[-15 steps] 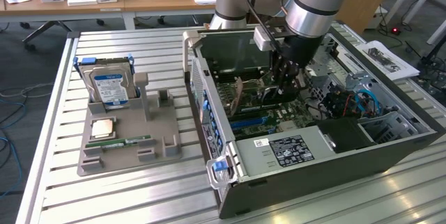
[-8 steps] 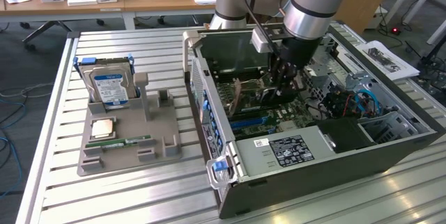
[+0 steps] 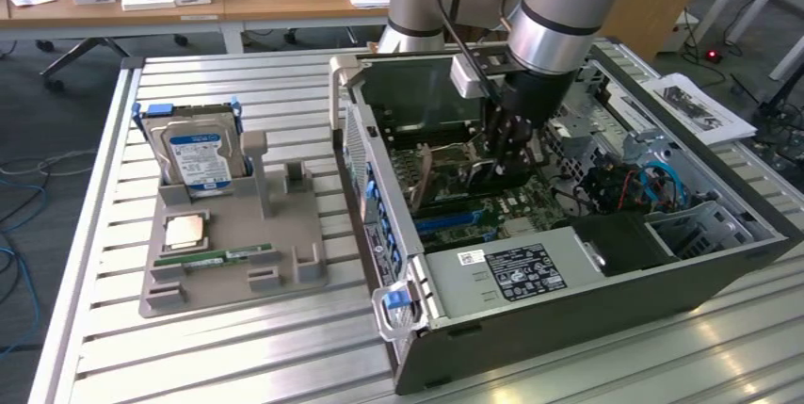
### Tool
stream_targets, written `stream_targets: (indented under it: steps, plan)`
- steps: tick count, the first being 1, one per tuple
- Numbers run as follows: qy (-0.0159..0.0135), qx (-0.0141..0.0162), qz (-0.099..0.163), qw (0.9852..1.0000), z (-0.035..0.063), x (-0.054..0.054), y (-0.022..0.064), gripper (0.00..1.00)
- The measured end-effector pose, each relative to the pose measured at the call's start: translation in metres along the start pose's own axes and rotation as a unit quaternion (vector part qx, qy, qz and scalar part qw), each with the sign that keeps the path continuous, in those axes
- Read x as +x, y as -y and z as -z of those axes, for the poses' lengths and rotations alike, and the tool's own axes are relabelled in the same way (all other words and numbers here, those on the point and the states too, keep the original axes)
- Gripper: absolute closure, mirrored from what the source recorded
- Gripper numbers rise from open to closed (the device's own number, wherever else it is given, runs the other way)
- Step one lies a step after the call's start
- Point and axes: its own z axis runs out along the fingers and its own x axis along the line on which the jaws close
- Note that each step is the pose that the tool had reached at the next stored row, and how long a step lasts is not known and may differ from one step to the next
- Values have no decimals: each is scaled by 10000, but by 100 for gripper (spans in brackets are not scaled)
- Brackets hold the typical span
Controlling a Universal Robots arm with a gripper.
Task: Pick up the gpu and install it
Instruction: 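Insert the gpu into the slot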
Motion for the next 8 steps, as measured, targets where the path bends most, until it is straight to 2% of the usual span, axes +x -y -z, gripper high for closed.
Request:
stream_targets:
  steps: [8]
  plan:
    - [1, 5, 1, 10000, -24, 2, -26, 73]
